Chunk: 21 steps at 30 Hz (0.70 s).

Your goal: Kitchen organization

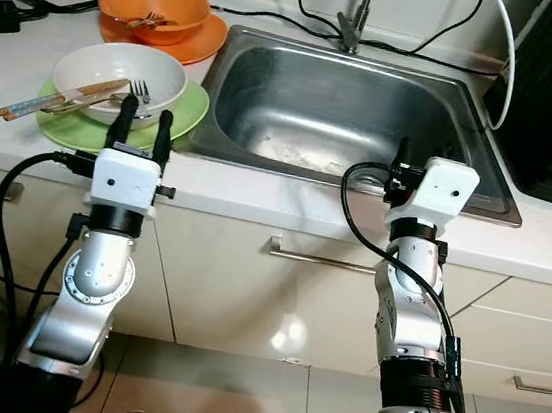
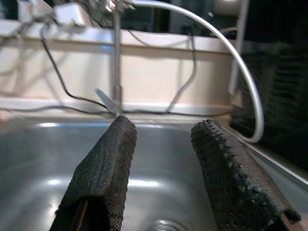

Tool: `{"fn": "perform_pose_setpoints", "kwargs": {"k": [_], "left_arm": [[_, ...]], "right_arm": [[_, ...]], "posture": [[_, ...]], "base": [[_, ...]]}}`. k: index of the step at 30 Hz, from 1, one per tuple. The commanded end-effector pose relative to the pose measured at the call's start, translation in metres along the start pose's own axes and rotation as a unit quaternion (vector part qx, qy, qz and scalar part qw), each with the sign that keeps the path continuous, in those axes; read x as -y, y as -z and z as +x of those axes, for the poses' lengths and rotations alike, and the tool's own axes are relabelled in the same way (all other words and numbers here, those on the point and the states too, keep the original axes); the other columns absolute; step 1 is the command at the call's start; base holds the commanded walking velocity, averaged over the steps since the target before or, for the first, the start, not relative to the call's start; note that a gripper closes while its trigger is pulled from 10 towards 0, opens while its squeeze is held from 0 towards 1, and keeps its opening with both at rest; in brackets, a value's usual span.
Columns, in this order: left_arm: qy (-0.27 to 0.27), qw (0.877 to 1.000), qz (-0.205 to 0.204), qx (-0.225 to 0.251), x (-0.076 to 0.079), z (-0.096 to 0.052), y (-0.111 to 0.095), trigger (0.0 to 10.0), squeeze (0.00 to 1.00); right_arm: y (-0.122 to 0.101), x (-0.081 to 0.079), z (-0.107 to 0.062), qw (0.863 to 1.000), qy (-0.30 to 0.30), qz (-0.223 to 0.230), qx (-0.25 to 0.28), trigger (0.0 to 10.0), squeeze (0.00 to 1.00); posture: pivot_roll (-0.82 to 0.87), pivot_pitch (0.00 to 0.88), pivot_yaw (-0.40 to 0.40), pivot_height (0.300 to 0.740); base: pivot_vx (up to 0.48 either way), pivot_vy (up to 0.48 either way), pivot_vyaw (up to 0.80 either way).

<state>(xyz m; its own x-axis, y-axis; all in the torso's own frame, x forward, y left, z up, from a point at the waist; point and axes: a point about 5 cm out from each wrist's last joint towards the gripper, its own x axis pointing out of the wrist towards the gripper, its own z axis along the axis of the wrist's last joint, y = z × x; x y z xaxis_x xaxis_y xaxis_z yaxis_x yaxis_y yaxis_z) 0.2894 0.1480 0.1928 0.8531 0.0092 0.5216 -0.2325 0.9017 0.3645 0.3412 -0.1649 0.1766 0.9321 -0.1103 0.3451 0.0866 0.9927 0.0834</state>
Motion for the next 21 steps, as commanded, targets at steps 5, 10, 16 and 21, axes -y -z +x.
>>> {"fn": "perform_pose_setpoints", "kwargs": {"k": [5, 10, 16, 21], "left_arm": [[0.004, 1.000, 0.009, 0.012, -0.007, 0.006, -0.001, 10.0, 0.00], [0.009, 1.000, 0.016, 0.021, -0.014, 0.012, -0.004, 10.0, 0.00], [0.021, 0.999, 0.013, 0.028, -0.019, 0.011, -0.006, 10.0, 0.00], [0.041, 0.999, 0.001, 0.031, -0.016, 0.014, -0.006, 10.0, 0.00]], "right_arm": [[0.006, -0.015, 0.003, 1.000, -0.011, 0.021, -0.011, 10.0, 0.00], [0.013, -0.024, 0.000, 0.999, -0.013, 0.040, -0.021, 10.0, 0.00], [0.016, -0.039, -0.004, 0.998, -0.021, 0.058, -0.020, 10.0, 0.00], [0.017, -0.043, -0.004, 0.998, -0.022, 0.062, -0.019, 10.0, 0.00]], "posture": [[0.19, 0.017, -0.044, 0.740], [0.21, 0.014, -0.028, 0.740], [0.23, 0.016, -0.005, 0.740], [0.21, 0.009, 0.019, 0.740]], "base": [[0.000, 0.000, 0.00], [0.000, 0.000, 0.00], [0.000, 0.000, 0.00], [0.000, 0.000, 0.00]]}}
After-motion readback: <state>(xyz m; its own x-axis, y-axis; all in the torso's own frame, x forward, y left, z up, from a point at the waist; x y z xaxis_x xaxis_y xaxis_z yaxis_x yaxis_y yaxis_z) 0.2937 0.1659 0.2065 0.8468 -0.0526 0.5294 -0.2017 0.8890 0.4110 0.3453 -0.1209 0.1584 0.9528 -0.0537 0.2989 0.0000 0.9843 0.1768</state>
